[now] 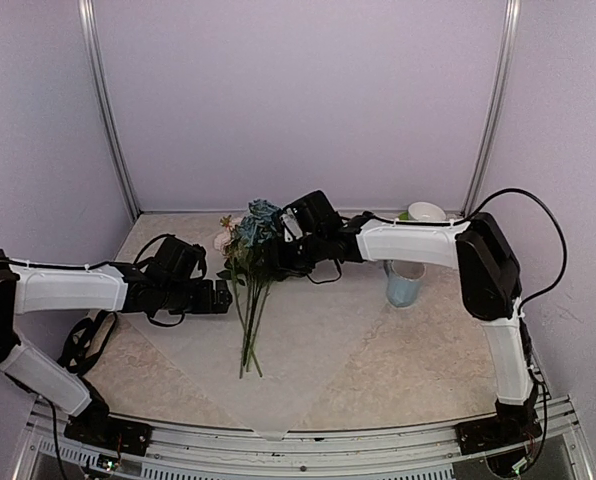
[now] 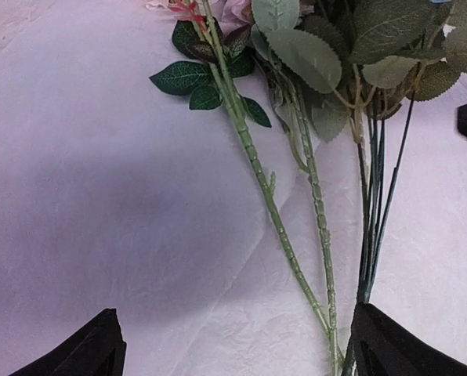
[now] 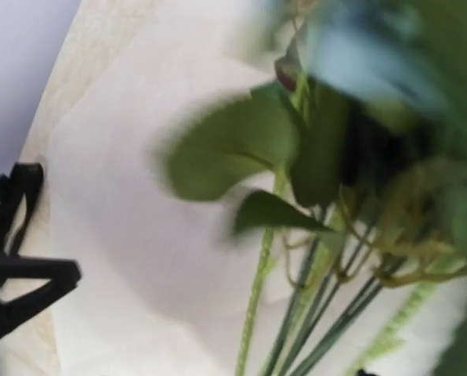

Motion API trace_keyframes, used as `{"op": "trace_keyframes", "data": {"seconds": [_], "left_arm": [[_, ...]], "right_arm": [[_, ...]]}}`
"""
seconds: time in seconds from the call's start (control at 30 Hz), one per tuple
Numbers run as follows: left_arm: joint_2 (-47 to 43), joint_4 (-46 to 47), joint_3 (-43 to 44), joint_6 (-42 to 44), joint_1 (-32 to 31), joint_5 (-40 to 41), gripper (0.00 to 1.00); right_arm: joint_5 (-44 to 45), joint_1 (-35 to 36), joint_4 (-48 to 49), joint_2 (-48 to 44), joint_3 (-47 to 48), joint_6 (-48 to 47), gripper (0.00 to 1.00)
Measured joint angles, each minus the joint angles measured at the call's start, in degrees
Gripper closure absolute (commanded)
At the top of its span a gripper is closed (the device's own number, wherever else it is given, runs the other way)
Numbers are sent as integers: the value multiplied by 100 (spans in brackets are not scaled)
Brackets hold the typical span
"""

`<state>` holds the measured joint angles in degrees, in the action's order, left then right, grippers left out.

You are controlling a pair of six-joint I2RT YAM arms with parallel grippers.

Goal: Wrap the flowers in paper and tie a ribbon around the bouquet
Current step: Place the fake flower on the flattened wrapping paper, then adjust the fake flower with the flattened wrapping paper.

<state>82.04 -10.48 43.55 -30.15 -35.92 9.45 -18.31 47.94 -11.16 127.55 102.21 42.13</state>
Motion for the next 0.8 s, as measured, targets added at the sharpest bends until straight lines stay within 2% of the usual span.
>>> {"op": "trace_keyframes", "data": {"seconds": [0.2, 0.3, 0.57, 0.8], "left_arm": [[57, 76, -153, -4, 2, -44, 1], [131, 114, -153, -11, 22, -57, 1], [472, 251, -155, -61, 109, -155, 1], [638, 310, -240, -92, 114, -216, 1]], "right_arm": [[603, -50, -643, -1316, -487, -1202, 33], [1228, -57, -907, -1757, -876, -1563, 38], [3399, -164, -1902, -1038, -1209, -2194, 55], [4918, -352, -2286, -511, -1311, -2594, 62]]}}
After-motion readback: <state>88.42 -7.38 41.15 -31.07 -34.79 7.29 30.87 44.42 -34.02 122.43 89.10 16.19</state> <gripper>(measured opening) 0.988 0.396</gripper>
